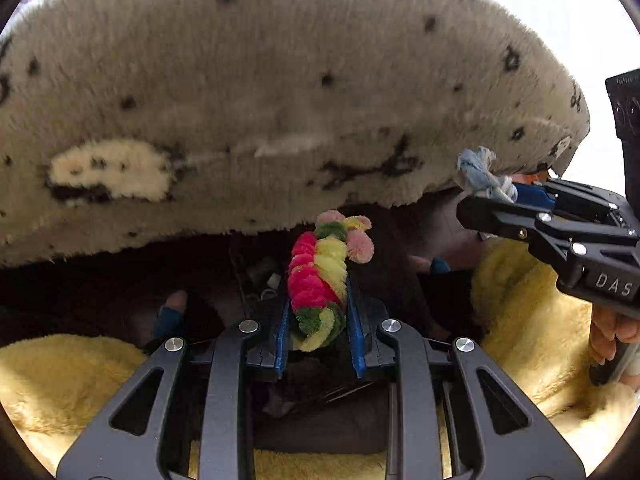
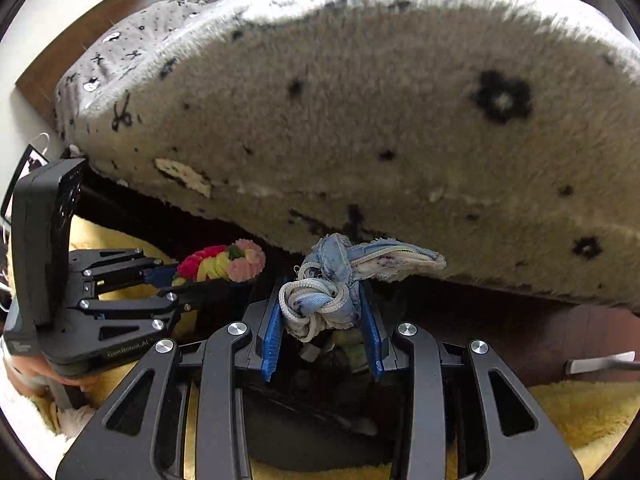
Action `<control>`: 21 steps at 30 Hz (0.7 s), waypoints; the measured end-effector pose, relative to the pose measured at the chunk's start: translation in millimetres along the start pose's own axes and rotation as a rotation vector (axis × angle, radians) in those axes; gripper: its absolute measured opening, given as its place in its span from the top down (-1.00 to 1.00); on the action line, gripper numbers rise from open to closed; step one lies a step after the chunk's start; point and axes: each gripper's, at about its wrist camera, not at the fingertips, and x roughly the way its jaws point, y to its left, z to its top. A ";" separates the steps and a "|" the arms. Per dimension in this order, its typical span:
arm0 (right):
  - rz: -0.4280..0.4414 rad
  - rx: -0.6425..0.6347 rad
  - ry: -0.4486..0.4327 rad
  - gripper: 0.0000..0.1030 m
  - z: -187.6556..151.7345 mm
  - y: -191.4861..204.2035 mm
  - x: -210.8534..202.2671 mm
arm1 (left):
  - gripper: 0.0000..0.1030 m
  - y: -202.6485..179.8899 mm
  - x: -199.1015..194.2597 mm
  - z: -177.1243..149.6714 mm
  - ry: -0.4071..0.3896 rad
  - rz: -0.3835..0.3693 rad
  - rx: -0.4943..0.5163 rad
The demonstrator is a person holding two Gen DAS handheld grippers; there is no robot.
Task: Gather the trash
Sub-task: 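Carry the pipe cleaner and blue cloth down beside the bed to the bin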
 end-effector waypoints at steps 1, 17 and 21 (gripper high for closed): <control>0.002 0.003 0.008 0.32 0.3 0.3 4.0 | 0.56 1.8 4.8 -2.5 0.013 -0.003 -0.006; -0.007 0.014 0.155 0.31 -10.8 8.0 60.2 | 0.55 2.8 45.8 -13.8 0.147 -0.005 0.024; 0.000 0.018 0.156 0.26 -12.1 5.7 63.0 | 0.54 0.4 51.6 -14.7 0.169 -0.002 0.039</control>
